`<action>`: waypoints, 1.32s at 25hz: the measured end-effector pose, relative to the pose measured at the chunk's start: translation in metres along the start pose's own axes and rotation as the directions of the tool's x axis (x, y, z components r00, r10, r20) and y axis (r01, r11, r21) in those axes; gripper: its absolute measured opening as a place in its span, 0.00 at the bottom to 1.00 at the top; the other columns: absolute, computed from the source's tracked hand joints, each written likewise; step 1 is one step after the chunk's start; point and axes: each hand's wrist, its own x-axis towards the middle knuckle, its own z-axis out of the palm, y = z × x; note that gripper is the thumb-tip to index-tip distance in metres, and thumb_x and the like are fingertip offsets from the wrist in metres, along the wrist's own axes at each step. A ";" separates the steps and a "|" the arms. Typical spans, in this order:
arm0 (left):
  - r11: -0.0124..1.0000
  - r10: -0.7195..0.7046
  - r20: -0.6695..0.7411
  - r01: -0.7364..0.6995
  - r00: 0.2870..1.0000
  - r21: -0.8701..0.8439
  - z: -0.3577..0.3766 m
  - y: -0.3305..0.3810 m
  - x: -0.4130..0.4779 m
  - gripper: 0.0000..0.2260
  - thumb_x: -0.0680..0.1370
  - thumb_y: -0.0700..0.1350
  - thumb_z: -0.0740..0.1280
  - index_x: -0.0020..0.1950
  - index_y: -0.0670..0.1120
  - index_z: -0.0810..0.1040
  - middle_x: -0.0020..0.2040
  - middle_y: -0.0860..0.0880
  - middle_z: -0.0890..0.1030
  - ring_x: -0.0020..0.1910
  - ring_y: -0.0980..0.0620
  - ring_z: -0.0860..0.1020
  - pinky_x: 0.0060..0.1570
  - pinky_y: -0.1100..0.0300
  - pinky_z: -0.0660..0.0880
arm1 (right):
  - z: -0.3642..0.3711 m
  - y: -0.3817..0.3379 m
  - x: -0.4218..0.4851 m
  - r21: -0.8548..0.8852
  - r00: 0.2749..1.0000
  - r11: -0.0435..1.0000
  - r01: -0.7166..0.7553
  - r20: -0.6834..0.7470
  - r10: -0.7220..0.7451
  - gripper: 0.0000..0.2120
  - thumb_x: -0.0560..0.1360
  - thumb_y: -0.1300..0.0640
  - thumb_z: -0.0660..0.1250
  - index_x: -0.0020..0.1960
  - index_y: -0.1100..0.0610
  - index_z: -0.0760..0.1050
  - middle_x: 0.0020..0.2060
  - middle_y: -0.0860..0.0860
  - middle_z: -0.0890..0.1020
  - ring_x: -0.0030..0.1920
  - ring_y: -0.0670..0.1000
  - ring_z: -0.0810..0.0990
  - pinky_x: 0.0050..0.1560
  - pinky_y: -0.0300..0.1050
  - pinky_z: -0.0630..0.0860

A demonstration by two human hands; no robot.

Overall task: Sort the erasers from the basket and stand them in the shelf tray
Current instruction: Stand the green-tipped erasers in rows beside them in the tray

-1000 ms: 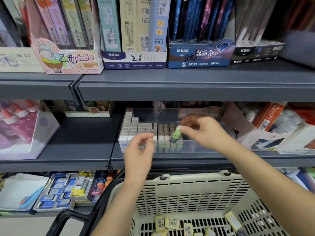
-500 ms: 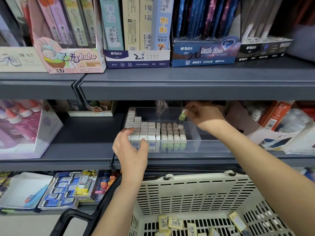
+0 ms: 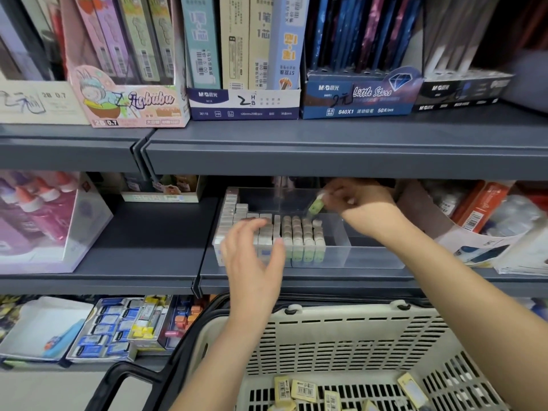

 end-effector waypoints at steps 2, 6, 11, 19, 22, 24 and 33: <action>0.998 0.062 0.116 -0.059 0.991 -0.028 0.009 0.010 -0.004 0.17 0.75 0.49 0.66 0.63 0.51 0.71 0.58 0.58 0.70 0.60 0.64 0.64 0.60 0.72 0.61 | 0.002 -0.013 -0.016 0.136 0.990 0.988 0.068 0.117 -0.084 0.05 0.72 0.50 0.68 0.39 0.42 0.74 0.36 0.41 0.81 0.43 0.47 0.81 0.46 0.41 0.75; 0.992 -0.053 0.146 0.069 0.988 -0.107 0.017 0.013 -0.003 0.12 0.76 0.46 0.67 0.60 0.51 0.76 0.51 0.57 0.78 0.50 0.56 0.76 0.53 0.61 0.73 | 0.001 -0.015 -0.025 0.226 0.947 0.964 0.140 0.254 -0.197 0.01 0.72 0.48 0.67 0.42 0.42 0.76 0.37 0.43 0.84 0.43 0.44 0.82 0.49 0.38 0.75; 0.959 -0.215 0.144 0.237 0.966 -0.155 0.011 -0.001 -0.004 0.13 0.75 0.48 0.69 0.60 0.50 0.78 0.50 0.60 0.79 0.44 0.59 0.76 0.53 0.62 0.74 | -0.001 0.015 0.009 -0.261 0.983 0.965 0.033 0.183 0.016 0.09 0.77 0.55 0.64 0.56 0.48 0.77 0.53 0.46 0.81 0.53 0.49 0.78 0.54 0.40 0.72; 0.953 -0.248 0.144 0.268 0.958 -0.144 0.009 -0.009 -0.002 0.14 0.74 0.49 0.69 0.59 0.51 0.77 0.52 0.56 0.80 0.45 0.46 0.79 0.50 0.57 0.76 | 0.024 0.013 0.020 -0.607 0.946 0.742 0.286 0.300 -0.119 0.10 0.78 0.50 0.58 0.57 0.45 0.74 0.57 0.47 0.79 0.56 0.53 0.76 0.52 0.46 0.65; 0.953 -0.251 0.137 0.269 0.958 -0.137 0.007 -0.009 -0.002 0.15 0.74 0.50 0.68 0.61 0.50 0.78 0.51 0.57 0.80 0.43 0.48 0.78 0.50 0.61 0.75 | 0.023 0.010 0.020 -0.562 0.948 0.788 0.251 0.309 -0.081 0.08 0.78 0.50 0.60 0.54 0.47 0.76 0.54 0.47 0.80 0.54 0.53 0.76 0.51 0.45 0.67; 0.954 -0.245 0.139 0.264 0.959 -0.141 0.007 -0.009 -0.002 0.15 0.75 0.49 0.69 0.61 0.50 0.78 0.50 0.58 0.80 0.42 0.48 0.78 0.49 0.63 0.75 | 0.021 0.008 0.022 -0.498 0.952 0.844 0.197 0.302 -0.044 0.07 0.77 0.50 0.62 0.52 0.48 0.77 0.54 0.47 0.80 0.54 0.52 0.76 0.51 0.46 0.70; 0.946 -0.249 0.174 0.278 0.953 -0.166 0.009 -0.008 -0.002 0.14 0.74 0.48 0.69 0.60 0.50 0.78 0.52 0.58 0.79 0.51 0.51 0.79 0.58 0.56 0.74 | 0.027 0.015 0.024 -0.433 0.939 0.892 0.125 0.343 0.035 0.10 0.78 0.55 0.57 0.49 0.47 0.77 0.56 0.48 0.79 0.57 0.54 0.74 0.60 0.49 0.68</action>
